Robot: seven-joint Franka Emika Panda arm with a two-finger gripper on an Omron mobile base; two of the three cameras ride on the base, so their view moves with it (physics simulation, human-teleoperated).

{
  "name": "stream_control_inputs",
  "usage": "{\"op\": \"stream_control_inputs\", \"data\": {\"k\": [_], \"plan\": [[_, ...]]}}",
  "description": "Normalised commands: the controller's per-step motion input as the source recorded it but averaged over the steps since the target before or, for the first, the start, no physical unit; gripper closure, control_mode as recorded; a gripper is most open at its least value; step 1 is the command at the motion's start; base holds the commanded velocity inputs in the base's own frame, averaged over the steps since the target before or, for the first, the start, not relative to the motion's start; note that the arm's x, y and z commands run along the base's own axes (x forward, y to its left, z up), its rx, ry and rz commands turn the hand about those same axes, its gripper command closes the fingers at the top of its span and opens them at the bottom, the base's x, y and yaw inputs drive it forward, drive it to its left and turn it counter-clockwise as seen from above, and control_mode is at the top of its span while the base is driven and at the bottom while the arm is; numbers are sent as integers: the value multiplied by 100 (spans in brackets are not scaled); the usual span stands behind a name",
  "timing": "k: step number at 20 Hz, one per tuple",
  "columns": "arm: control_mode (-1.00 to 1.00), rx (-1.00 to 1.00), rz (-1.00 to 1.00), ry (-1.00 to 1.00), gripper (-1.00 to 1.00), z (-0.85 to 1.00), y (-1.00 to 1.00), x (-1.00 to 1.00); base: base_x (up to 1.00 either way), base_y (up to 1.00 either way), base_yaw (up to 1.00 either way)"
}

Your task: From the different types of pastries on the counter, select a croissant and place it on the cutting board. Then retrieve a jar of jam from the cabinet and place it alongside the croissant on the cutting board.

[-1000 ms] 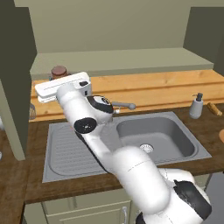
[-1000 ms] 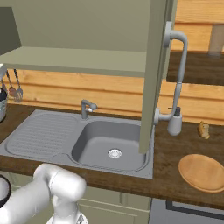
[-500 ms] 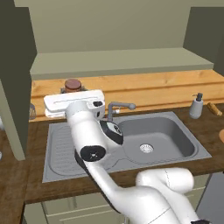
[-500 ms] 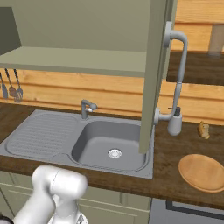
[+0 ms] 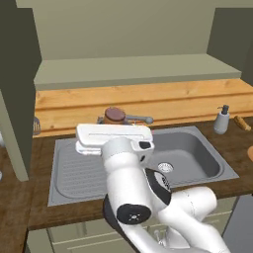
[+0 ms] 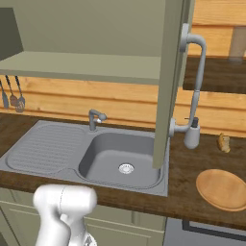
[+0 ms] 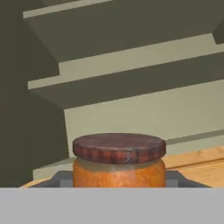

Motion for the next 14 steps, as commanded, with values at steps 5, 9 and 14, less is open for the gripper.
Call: {"op": "stream_control_inputs", "data": {"k": [5, 9, 14], "plan": [[-100, 8, -11, 11, 100, 1, -87, -32, 0, 0, 0], [-100, 6, -2, 22, 100, 2, -86, 0, 0, 0, 0], [-100, 1, 0, 23, 100, 0, -90, -18, 0, 0, 0]]}}
